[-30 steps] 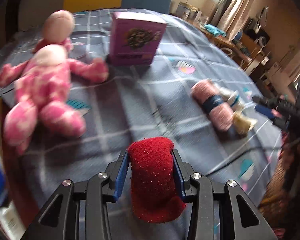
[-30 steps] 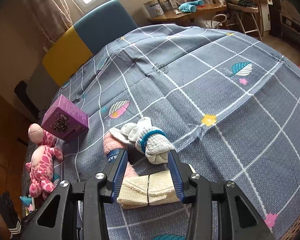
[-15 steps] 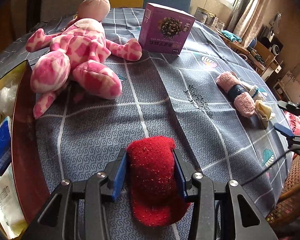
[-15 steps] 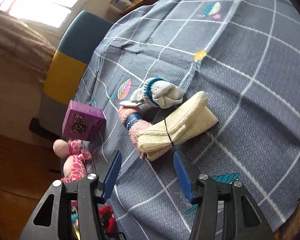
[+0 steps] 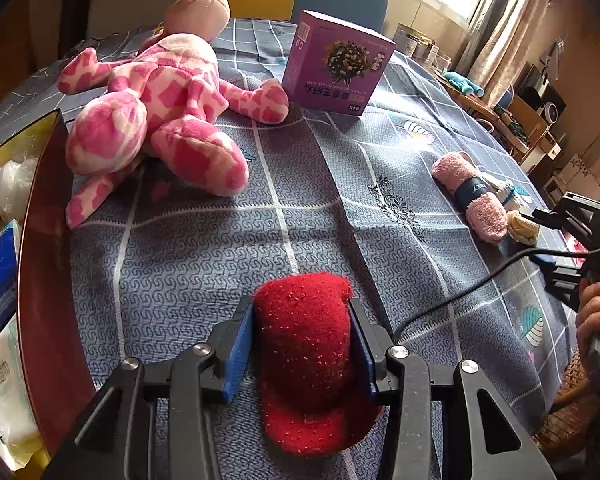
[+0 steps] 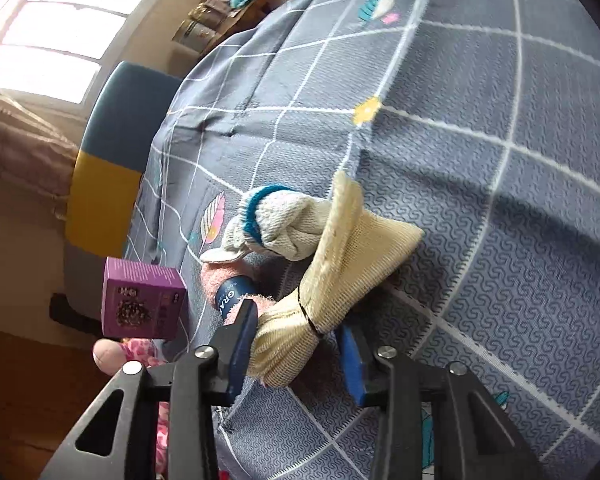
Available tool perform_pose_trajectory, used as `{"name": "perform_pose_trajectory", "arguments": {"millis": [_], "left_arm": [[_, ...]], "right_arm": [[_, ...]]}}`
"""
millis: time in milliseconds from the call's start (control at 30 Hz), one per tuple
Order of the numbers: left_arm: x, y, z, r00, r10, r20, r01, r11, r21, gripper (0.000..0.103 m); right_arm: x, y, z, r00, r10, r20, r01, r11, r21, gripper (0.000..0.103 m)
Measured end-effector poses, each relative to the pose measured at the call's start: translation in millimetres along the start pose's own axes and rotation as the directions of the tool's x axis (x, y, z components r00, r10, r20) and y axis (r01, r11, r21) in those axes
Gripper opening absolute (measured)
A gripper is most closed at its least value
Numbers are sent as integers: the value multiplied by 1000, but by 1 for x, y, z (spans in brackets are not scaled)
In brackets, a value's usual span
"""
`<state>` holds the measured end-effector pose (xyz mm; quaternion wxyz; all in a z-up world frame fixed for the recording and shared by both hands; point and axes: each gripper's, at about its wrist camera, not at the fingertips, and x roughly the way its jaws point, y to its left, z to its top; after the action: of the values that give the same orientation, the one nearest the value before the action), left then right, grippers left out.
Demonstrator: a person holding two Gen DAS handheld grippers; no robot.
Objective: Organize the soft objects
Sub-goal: 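Grasp the cream mesh bundle with the right tool while the left tool holds the red sock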
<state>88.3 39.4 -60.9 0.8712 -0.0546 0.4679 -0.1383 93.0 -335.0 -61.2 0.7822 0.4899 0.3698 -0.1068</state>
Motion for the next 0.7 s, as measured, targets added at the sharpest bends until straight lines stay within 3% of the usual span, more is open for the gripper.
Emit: {"name": "perform_pose_trajectory", "arguments": {"millis": [100, 200, 300, 367, 467, 533, 600, 700], "left_arm": [[-1, -2, -2, 1000, 8, 12, -8, 1000, 10, 46], [-1, -3, -2, 1000, 11, 13, -11, 1000, 23, 45], [-3, -3, -2, 1000, 11, 14, -11, 1000, 21, 42], [-7, -4, -2, 999, 31, 17, -32, 999, 27, 41], [-22, -6, -4, 998, 54, 45, -56, 998, 38, 41], [-34, -6, -5, 995, 66, 69, -69, 997, 41, 41], [-49, -6, -5, 993, 76, 94, -80, 996, 37, 41], [-69, -4, -6, 987, 95, 129, -101, 994, 36, 41]], "right_arm": [[-14, 26, -3, 1000, -19, 19, 22, 982, -185, 34], [-22, 53, -14, 1000, -8, -24, -2, 921, -389, 34], [-22, 78, -36, 988, -13, -151, -77, 816, -574, 34], [-16, 93, -58, 967, -49, -250, -138, 725, -675, 34], [-4, 104, -86, 931, -88, -355, -220, 641, -735, 34], [7, 104, -99, 914, -102, -392, -248, 623, -742, 34], [20, 101, -107, 902, -111, -417, -260, 631, -731, 34], [38, 95, -113, 901, -157, -404, -219, 639, -737, 34]]}}
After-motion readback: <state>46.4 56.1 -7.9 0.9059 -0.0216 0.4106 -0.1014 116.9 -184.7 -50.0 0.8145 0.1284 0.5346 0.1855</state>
